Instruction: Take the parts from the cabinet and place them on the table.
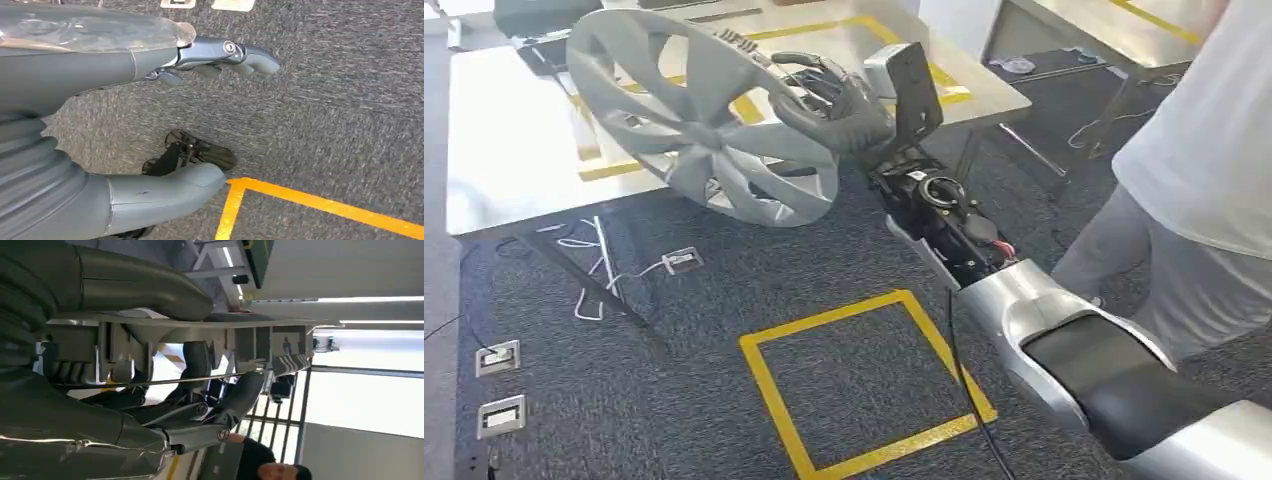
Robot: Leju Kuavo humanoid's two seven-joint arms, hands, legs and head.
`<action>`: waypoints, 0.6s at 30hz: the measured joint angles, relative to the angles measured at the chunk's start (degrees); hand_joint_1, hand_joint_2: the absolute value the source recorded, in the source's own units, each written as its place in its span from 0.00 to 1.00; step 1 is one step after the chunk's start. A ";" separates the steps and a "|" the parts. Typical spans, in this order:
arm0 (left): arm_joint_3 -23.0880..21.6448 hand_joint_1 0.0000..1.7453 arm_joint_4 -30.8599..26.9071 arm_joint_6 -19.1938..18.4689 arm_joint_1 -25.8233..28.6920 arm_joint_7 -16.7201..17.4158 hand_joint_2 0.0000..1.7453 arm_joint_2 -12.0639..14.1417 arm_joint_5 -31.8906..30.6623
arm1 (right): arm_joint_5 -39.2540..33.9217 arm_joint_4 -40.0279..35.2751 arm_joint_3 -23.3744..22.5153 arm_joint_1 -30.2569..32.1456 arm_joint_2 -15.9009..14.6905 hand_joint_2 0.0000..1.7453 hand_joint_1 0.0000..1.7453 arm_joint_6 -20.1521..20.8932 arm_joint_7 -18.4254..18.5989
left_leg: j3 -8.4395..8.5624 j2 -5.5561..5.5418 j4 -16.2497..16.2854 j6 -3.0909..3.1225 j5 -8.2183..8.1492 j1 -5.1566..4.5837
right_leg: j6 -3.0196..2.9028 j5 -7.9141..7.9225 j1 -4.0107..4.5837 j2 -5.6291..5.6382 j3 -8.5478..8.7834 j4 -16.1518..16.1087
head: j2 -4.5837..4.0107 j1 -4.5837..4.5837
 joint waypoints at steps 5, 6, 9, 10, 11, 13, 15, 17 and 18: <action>0.00 0.00 0.00 0.00 -0.14 0.17 1.00 -0.09 0.00 | -0.18 -0.02 -0.48 0.08 -0.48 1.00 1.00 0.11 -0.55 | 1.75 0.00 -0.48 1.03 -1.14 0.62 | 1.59 -7.04 -0.53 -0.17 -8.58 16.85 | -0.02 0.46; 0.00 0.00 0.00 0.00 -0.09 0.20 1.00 -0.09 0.00 | -0.20 0.04 -0.48 0.20 -0.50 1.00 1.00 0.11 -0.57 | 2.11 -0.01 -0.45 0.97 -1.48 0.65 | 1.75 -7.38 -0.67 -0.19 -10.69 20.06 | 0.00 0.55; 0.00 0.00 0.00 0.00 -0.02 0.22 1.00 -0.20 0.00 | -0.13 0.26 -0.50 0.44 -0.72 1.00 1.00 0.09 -0.52 | 4.16 -0.30 -0.39 0.49 -2.88 0.91 | 1.89 0.45 -0.96 -0.28 -9.11 12.61 | -0.02 0.75; 0.00 0.00 0.00 0.00 -0.03 0.22 1.00 -0.20 -0.02 | -0.13 0.26 -0.57 0.33 -0.74 1.00 1.00 0.07 -0.55 | 4.88 -0.36 -0.35 0.19 -3.43 0.99 | 1.82 4.11 -1.01 -0.29 -7.08 6.88 | -0.02 0.98; 0.00 0.00 0.00 0.00 -0.02 0.22 1.00 -0.18 -0.09 | -0.13 0.26 -0.68 0.26 -0.81 1.00 1.00 0.07 -0.68 | 5.37 -0.35 -0.40 -0.19 -3.99 1.02 | 1.79 5.98 -1.04 -0.29 -5.72 2.68 | 0.00 1.12; 0.00 0.00 0.00 0.00 -0.31 0.37 1.00 -0.11 -0.13 | -0.15 0.35 -0.81 -0.02 -1.01 1.00 1.00 -0.02 -0.92 | 4.91 -0.42 -0.21 -0.65 -4.11 0.61 | 1.14 4.47 -0.72 -0.20 -4.04 1.26 | 0.00 0.72; 0.00 0.00 0.02 0.00 -0.38 0.39 1.00 -0.22 -0.13 | -0.06 0.33 -0.81 0.10 -1.01 1.00 1.00 0.04 -0.98 | 4.95 -0.30 -0.40 -1.08 -4.25 0.71 | 0.19 3.59 -0.43 -0.10 -4.08 1.02 | -0.02 0.66; 0.00 0.00 0.00 0.00 -0.37 0.37 1.00 -0.22 -0.15 | 0.22 0.33 -0.92 0.03 -1.09 1.00 1.00 -0.04 -0.90 | 4.85 -0.06 0.77 -1.77 -5.27 0.78 | -0.51 3.26 -0.86 -0.09 -3.05 0.41 | -0.02 0.61; 0.00 0.00 0.00 0.00 -0.46 0.39 1.00 -0.09 -0.20 | 0.22 0.33 -0.92 0.04 -1.16 1.00 1.00 -0.07 -0.87 | 3.25 0.05 3.99 -1.88 -6.59 0.77 | -0.82 3.06 -0.84 -0.07 -2.84 0.29 | 0.00 0.28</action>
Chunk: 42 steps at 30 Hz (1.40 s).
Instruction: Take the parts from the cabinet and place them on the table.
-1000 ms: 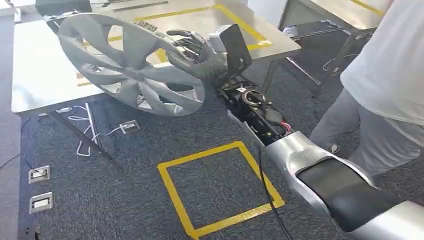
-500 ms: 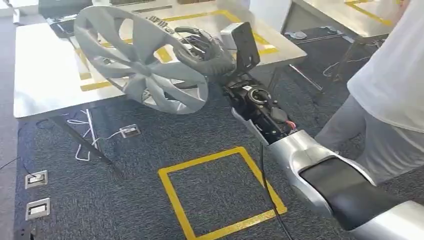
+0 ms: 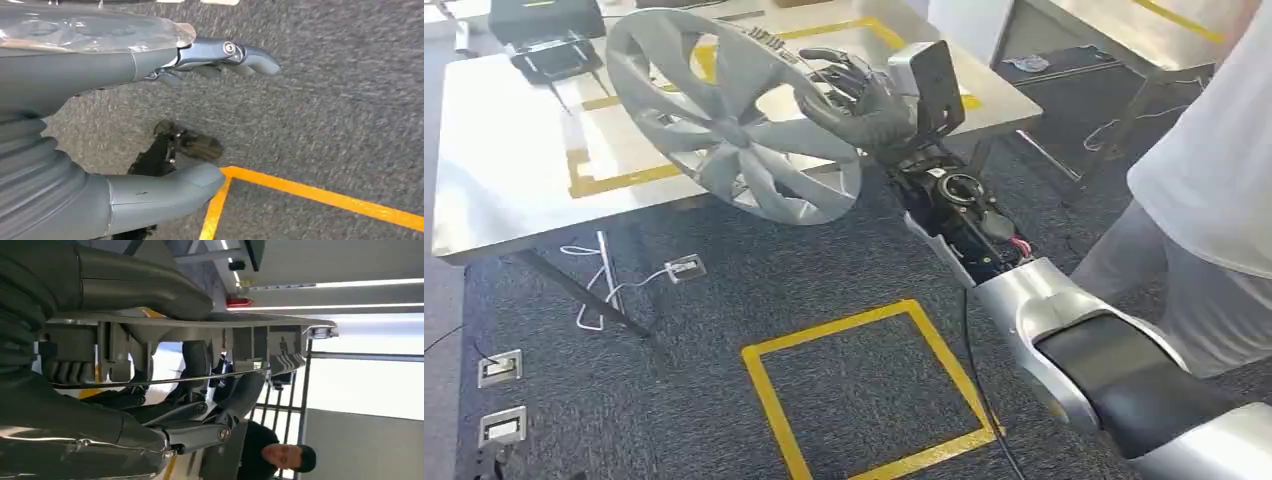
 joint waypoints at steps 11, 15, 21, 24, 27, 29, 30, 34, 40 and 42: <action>0.00 0.00 0.00 0.00 -0.01 0.00 1.00 0.20 0.00 | -0.02 0.52 -0.04 0.35 -0.17 1.00 1.00 0.37 -0.66 | -3.24 0.23 -3.93 3.35 6.78 -1.78 | 0.12 -3.56 1.01 0.28 3.85 -0.51 | -0.02 -0.53; 0.00 0.00 0.00 0.00 0.09 0.00 1.00 0.31 0.00 | 0.15 0.37 -0.11 0.45 -0.31 1.00 1.00 0.42 -0.37 | -0.61 0.00 -5.95 3.36 5.99 -0.68 | 1.51 -5.53 1.22 0.07 3.35 2.61 | -0.02 -0.26; 0.00 0.00 0.00 0.00 0.60 0.00 1.00 -0.02 0.00 | 0.06 0.39 -0.22 1.55 -0.33 1.00 1.00 0.42 -0.22 | 2.63 -0.24 -5.91 2.70 3.46 0.14 | 3.18 -5.71 -0.30 -0.11 -5.98 14.32 | -0.02 0.24; 0.00 0.00 0.00 0.00 0.62 0.00 1.00 -0.02 0.00 | 0.04 0.39 -0.35 1.73 -0.74 1.00 1.00 0.42 0.02 | 4.27 -0.45 -5.76 1.50 1.83 0.51 | 3.74 3.35 -0.92 -0.16 -3.19 1.67 | -0.02 0.68; 0.00 0.00 0.00 0.00 0.59 -0.02 1.00 -0.02 0.00 | -0.02 0.05 -0.31 1.86 -0.76 1.00 1.00 0.48 0.07 | 3.74 -0.31 -5.45 0.38 1.17 0.32 | 1.74 1.29 -0.15 -0.25 -2.05 -0.21 | -0.02 0.37; 0.00 0.00 0.02 0.00 0.43 -0.02 1.00 -0.07 0.00 | 0.15 -0.20 -0.44 1.93 -0.85 1.00 1.00 0.44 0.24 | 3.76 -0.24 -4.60 -0.12 1.03 0.45 | 1.05 1.08 -0.57 -0.15 -0.79 -0.67 | 0.00 0.42; 0.00 0.00 0.02 0.00 0.30 -0.02 1.00 -0.09 0.00 | 0.15 -0.17 -0.48 1.99 -0.89 1.00 1.00 0.37 0.31 | 2.25 0.03 -1.42 -0.29 0.98 0.54 | 0.84 0.95 -0.55 -0.08 -0.29 -1.07 | 0.00 0.05; 0.00 0.00 0.02 0.00 0.59 0.00 1.00 -0.26 0.00 | 0.02 -0.15 -0.48 3.52 -0.94 1.00 1.00 0.48 0.13 | -7.41 0.05 14.36 -0.52 -5.50 0.47 | -0.02 -0.45 -0.23 0.15 1.91 -1.50 | 0.00 -0.39; 0.00 0.00 0.00 0.00 0.54 -0.02 1.00 0.13 0.00 | 0.07 -0.26 -0.41 3.27 -0.98 1.00 1.00 0.50 0.20 | -4.10 0.27 -4.58 3.12 7.92 -1.25 | 0.22 -2.60 0.70 0.63 4.19 -1.64 | -0.02 -0.35; 0.00 0.00 0.00 0.00 0.44 -0.02 1.00 0.26 0.00 | 0.02 -0.55 -0.44 3.06 -0.98 1.00 1.00 0.48 0.13 | -3.28 0.20 -5.79 3.01 7.77 -1.51 | 0.91 -2.75 0.55 0.66 4.57 -1.62 | -0.02 -0.48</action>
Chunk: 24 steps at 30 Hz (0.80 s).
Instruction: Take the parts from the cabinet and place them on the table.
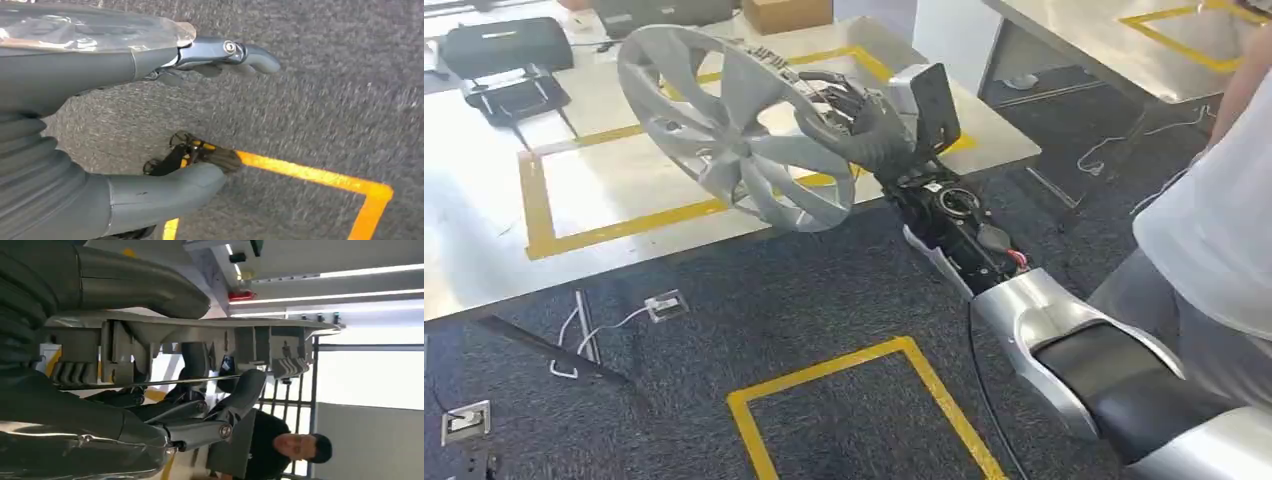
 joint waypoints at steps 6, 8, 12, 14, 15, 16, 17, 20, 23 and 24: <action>0.00 0.00 0.00 0.00 -0.24 0.00 1.00 -0.04 0.00 | 0.04 -0.35 -0.09 -0.87 0.00 1.00 1.00 0.02 0.07 | 2.92 -0.09 -1.06 0.68 -1.19 0.79 | 1.93 -6.93 -0.26 -0.65 -7.76 15.84 | 0.00 0.57; 0.00 0.00 0.00 0.00 -0.05 0.00 1.00 -0.18 -0.02 | 0.09 -0.35 -0.07 -0.60 0.00 1.00 1.00 0.07 0.33 | 3.97 -0.12 -0.97 0.54 -2.05 0.84 | 2.39 -7.16 -0.56 -0.70 -10.96 19.72 | 0.00 0.72; 0.00 0.00 0.00 0.00 0.02 0.00 1.00 -0.28 -0.09 | 0.15 -0.35 -0.15 -0.80 -0.02 1.00 1.00 0.37 0.52 | 6.25 -0.53 -0.11 -0.33 -4.45 1.18 | 2.64 5.65 -1.18 -0.86 -7.08 3.62 | 0.00 1.07; 0.00 0.00 0.00 0.00 -0.13 0.02 1.00 -0.26 -0.11 | 0.13 -0.37 -0.35 -1.47 -0.07 1.00 1.00 0.46 0.52 | 5.56 -0.59 0.74 -1.20 -5.09 0.93 | 1.39 3.19 -0.65 -0.82 -5.13 0.58 | 0.00 1.16; 0.00 0.00 0.00 0.00 -0.15 0.02 1.00 -0.26 -0.13 | 0.13 -0.66 -0.35 -1.35 -0.07 1.00 1.00 0.50 0.50 | 5.53 -0.60 0.85 -1.44 -5.22 0.90 | 0.59 3.50 -0.66 -0.72 -5.79 1.58 | 0.02 1.00; 0.00 0.00 0.00 0.00 -0.22 0.02 1.00 -0.31 -0.15 | 0.13 -0.85 -0.35 -1.29 -0.07 1.00 1.00 0.55 0.54 | 5.77 -0.56 1.06 -1.88 -5.47 0.85 | -0.03 2.99 -0.54 -0.81 -5.66 1.52 | 0.02 0.55; 0.00 0.00 0.00 0.00 -0.25 0.02 1.00 -0.31 -0.20 | 0.15 -1.05 -0.44 -1.29 -0.13 1.00 1.00 0.55 0.63 | 6.08 -0.56 0.93 -2.17 -5.69 0.89 | -0.44 2.96 -0.61 -0.70 -5.19 1.26 | 0.00 0.81; 0.00 0.00 0.00 0.28 -0.36 0.04 1.00 -0.26 -0.22 | 0.15 -1.46 -0.48 -1.26 -0.15 1.00 1.00 0.66 0.81 | 0.63 -0.26 10.60 -2.95 -8.58 1.19 | -1.07 2.70 -1.02 -0.48 -4.26 0.86 | 0.00 0.11; 0.00 0.00 0.00 0.44 -0.05 0.20 1.00 -0.33 -0.22 | 0.13 -1.62 -0.48 -0.73 -0.15 1.00 1.00 0.70 0.81 | -6.93 -0.25 20.56 -3.18 -11.18 1.23 | -1.36 1.76 -0.80 -0.34 -3.38 0.85 | 0.00 -0.07; 0.00 0.00 0.00 0.44 0.08 0.20 1.00 -0.37 -0.24 | 0.13 -1.62 -0.50 -0.38 -0.15 1.00 1.00 0.70 0.90 | -7.08 -0.25 19.08 -2.95 -9.31 1.22 | -1.38 1.39 -0.74 -0.27 -2.85 0.86 | 0.02 -0.02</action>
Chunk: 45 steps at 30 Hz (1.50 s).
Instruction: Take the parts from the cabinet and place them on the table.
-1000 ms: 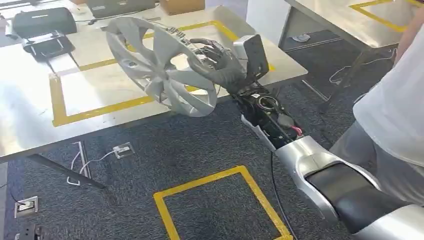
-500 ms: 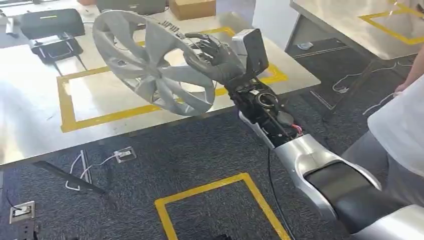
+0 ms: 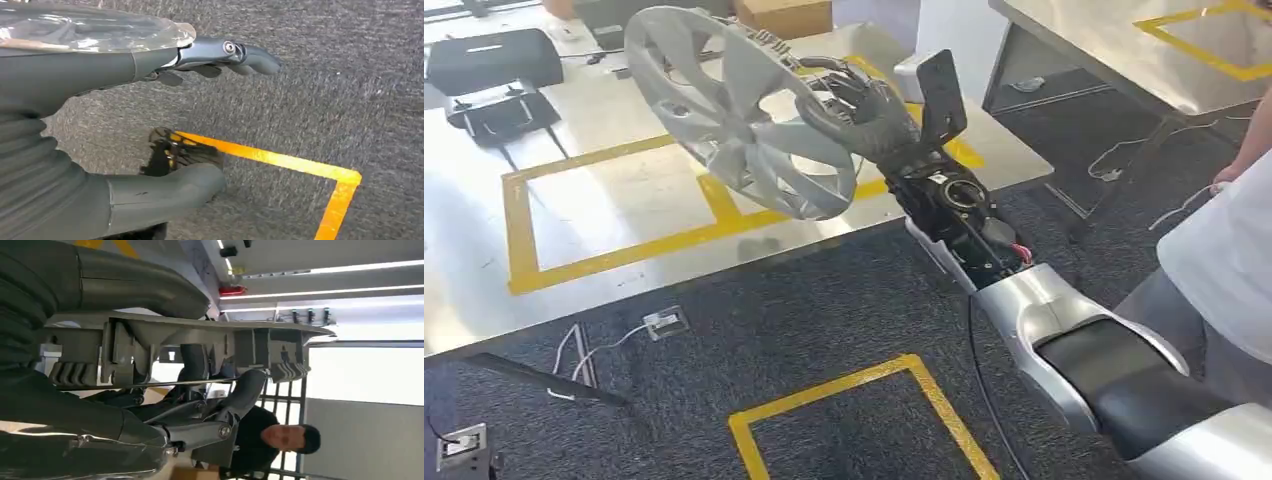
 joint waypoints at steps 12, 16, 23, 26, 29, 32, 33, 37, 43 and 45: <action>0.00 0.00 0.00 0.07 -0.32 0.00 1.00 0.31 0.02 | 0.00 -1.12 -0.09 -0.37 -0.02 1.00 1.00 0.09 0.04 | 7.98 -0.02 -18.63 3.61 8.45 -0.38 | 2.50 -8.86 0.37 -0.44 -4.10 12.76 | -0.02 0.46; 0.00 0.00 0.00 0.07 -0.16 0.00 1.00 0.15 0.02 | 0.00 -1.14 -0.09 0.13 0.00 1.00 1.00 0.09 0.13 | 9.60 -0.26 -18.33 3.54 6.97 -0.40 | 2.62 -5.53 0.28 -0.50 -7.74 15.64 | -0.02 0.74; 0.00 0.00 0.00 0.07 -0.17 0.02 1.00 0.04 -0.11 | 0.24 -1.29 -0.13 -0.69 -0.04 1.00 1.00 -0.18 0.15 | 10.22 -0.60 -17.80 2.22 5.57 -0.86 | 1.06 0.54 0.64 -0.33 -1.40 0.57 | 0.00 0.76; 0.00 0.00 0.02 0.09 -0.37 0.04 1.00 0.20 -0.24 | 0.42 -1.36 -0.13 -0.98 -0.04 1.00 1.00 -0.31 0.26 | 7.21 -0.16 -11.55 1.12 2.20 -0.71 | 0.45 0.43 0.02 -0.38 -0.38 -0.22 | -0.02 0.37; 0.00 0.00 0.02 0.09 -0.16 0.09 1.00 0.15 -0.35 | 0.39 -1.40 -0.09 -1.15 -0.04 1.00 1.00 -0.28 0.30 | -0.56 -0.13 1.50 0.59 -1.64 -0.25 | 0.18 -0.06 -0.01 -0.36 -0.02 -0.20 | -0.02 0.18; 0.00 0.00 0.02 0.09 0.07 0.17 1.00 0.15 -0.35 | 0.42 -1.38 -0.07 -0.89 -0.04 1.00 1.00 -0.28 0.52 | 1.18 -0.06 -5.83 0.65 5.66 0.07 | 0.39 -0.94 -0.04 -0.24 1.18 -0.17 | -0.02 0.11; 0.00 0.00 0.02 0.09 0.04 0.15 1.00 0.26 -0.35 | 0.42 -1.40 -0.07 -0.95 -0.04 1.00 1.00 -0.28 0.52 | 3.66 0.01 -11.85 0.79 9.14 0.12 | 0.62 -1.37 -0.05 -0.23 1.77 -0.17 | -0.02 0.11; 0.00 0.00 0.02 0.09 0.03 0.24 1.00 0.35 -0.33 | 0.39 -1.46 -0.07 -1.42 -0.04 1.00 1.00 -0.28 0.41 | 6.46 -0.01 -17.52 1.74 8.66 -0.47 | 1.83 -2.26 0.22 -0.12 1.95 -0.19 | -0.02 0.00; 0.00 0.00 0.02 0.07 0.01 0.24 1.00 0.33 -0.55 | 0.42 -1.90 -0.17 -1.31 -0.07 1.00 1.00 -0.52 0.52 | 8.28 -0.02 -17.98 3.67 7.35 -0.30 | 3.02 -9.69 0.18 -0.52 -5.56 15.59 | -0.02 0.68; 0.00 0.00 0.02 0.07 0.05 0.24 1.00 0.24 -0.57 | 0.42 -1.90 -0.24 -0.86 -0.07 1.00 1.00 -0.59 0.61 | 8.86 -0.06 -17.92 3.75 6.86 -0.48 | 2.94 -9.60 0.18 -0.52 -8.90 20.22 | -0.02 0.66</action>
